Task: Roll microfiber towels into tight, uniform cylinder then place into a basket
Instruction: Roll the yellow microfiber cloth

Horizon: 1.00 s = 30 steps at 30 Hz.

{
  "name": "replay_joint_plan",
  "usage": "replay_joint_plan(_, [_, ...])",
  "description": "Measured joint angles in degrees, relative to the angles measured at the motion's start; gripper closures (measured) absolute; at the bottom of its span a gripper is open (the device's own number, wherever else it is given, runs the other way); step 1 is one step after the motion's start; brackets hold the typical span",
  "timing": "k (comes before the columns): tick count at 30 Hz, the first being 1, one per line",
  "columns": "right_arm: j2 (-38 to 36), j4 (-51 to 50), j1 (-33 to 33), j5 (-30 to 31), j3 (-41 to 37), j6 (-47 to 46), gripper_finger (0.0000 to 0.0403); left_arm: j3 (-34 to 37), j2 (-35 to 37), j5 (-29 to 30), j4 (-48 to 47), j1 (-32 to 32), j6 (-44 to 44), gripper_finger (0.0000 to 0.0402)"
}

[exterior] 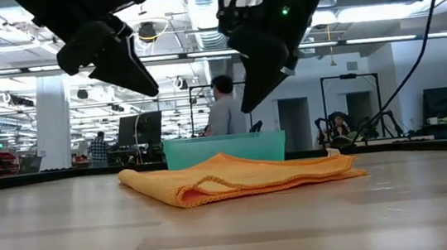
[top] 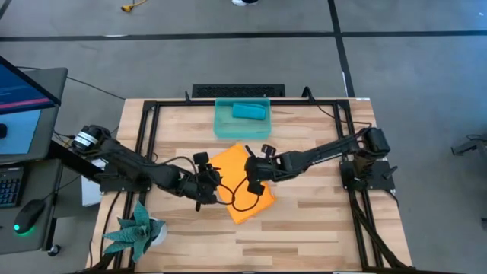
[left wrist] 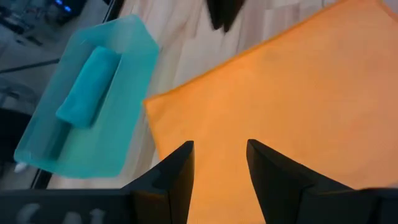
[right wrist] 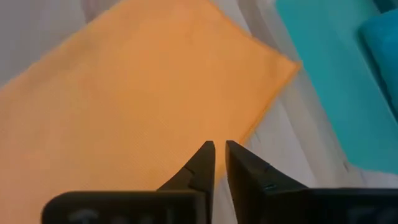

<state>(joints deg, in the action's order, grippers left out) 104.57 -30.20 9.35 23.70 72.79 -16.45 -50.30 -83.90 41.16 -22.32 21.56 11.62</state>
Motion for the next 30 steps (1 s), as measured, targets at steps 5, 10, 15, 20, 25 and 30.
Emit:
replay_joint_plan(5, [-0.11, 0.95, -0.58, -0.09, 0.09, 0.0, 0.0367, 0.0, 0.0, -0.37, 0.33, 0.13, -0.86, 0.026])
replay_joint_plan(10, [2.06, 2.89, -0.7, -0.56, 0.08, 0.95, 0.0396, 0.0, 0.0, -0.37, 0.34, 0.11, -0.56, 0.026])
replay_joint_plan(15, [6.19, 5.18, -2.21, -5.09, -0.09, 3.43, 0.0385, -0.02, -0.24, -0.39, 0.28, 0.08, -0.59, 0.026])
replay_joint_plan(20, [9.21, 6.79, -3.9, -8.27, 1.2, 3.43, 0.0383, -0.07, -0.7, -1.87, 0.35, -0.2, -1.31, 0.026])
replay_joint_plan(25, [9.27, 6.45, -5.46, -8.37, 0.96, 2.99, 0.0395, -0.04, -0.7, -1.94, -0.05, -0.31, -1.27, 0.026])
replay_joint_plan(30, [9.25, 4.88, -5.76, -8.39, 0.94, 2.99, 0.0391, -0.04, -0.7, -1.92, 0.07, -0.31, -1.27, 0.026])
